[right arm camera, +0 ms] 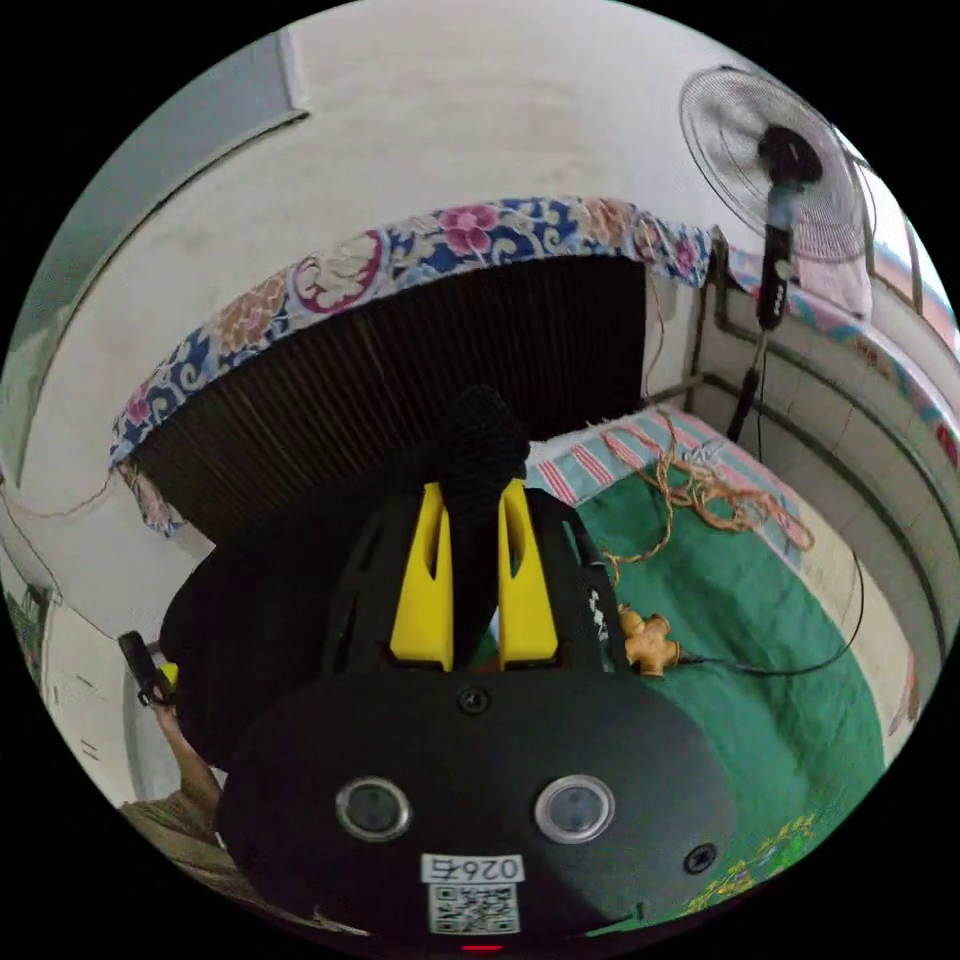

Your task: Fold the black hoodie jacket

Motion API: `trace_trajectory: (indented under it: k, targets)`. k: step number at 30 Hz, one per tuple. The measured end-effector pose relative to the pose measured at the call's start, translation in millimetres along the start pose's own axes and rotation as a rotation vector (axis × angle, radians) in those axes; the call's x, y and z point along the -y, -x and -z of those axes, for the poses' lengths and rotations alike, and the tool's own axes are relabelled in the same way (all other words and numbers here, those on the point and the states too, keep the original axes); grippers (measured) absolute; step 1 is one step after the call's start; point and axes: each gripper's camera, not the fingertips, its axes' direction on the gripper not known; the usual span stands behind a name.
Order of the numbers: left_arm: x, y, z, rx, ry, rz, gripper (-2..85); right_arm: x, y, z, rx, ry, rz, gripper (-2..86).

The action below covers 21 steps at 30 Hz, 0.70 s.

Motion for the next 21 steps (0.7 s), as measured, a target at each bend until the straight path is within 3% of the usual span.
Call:
trace_trajectory:
  k: [6, 10, 14, 18, 21]
  targets:
    - [42.0, -42.5, -15.1, -0.09, -0.069, -0.13, 0.1, 11.6, 74.1, 98.3, 0.139, -0.196, 0.089, 2.2]
    - [76.5, -108.6, -55.6, -0.154, -0.033, -0.31, 0.0, 0.4, 64.8, 193.4, 0.19, -0.338, 0.058, 2.1]
    - [100.0, -192.2, -139.9, -0.267, 0.017, -0.461, 0.2, -30.1, 39.8, 293.7, 0.116, -0.491, 0.024, 2.3]
    - [65.7, -241.6, -269.0, -0.562, 0.231, -0.299, 0.9, -100.8, -15.1, 408.6, -0.057, -0.532, -0.069, 3.0]
    - [-5.0, -257.6, -362.5, -0.633, 0.398, -0.098, 2.0, -166.4, -81.1, 448.8, -0.266, -0.413, -0.214, 4.7]
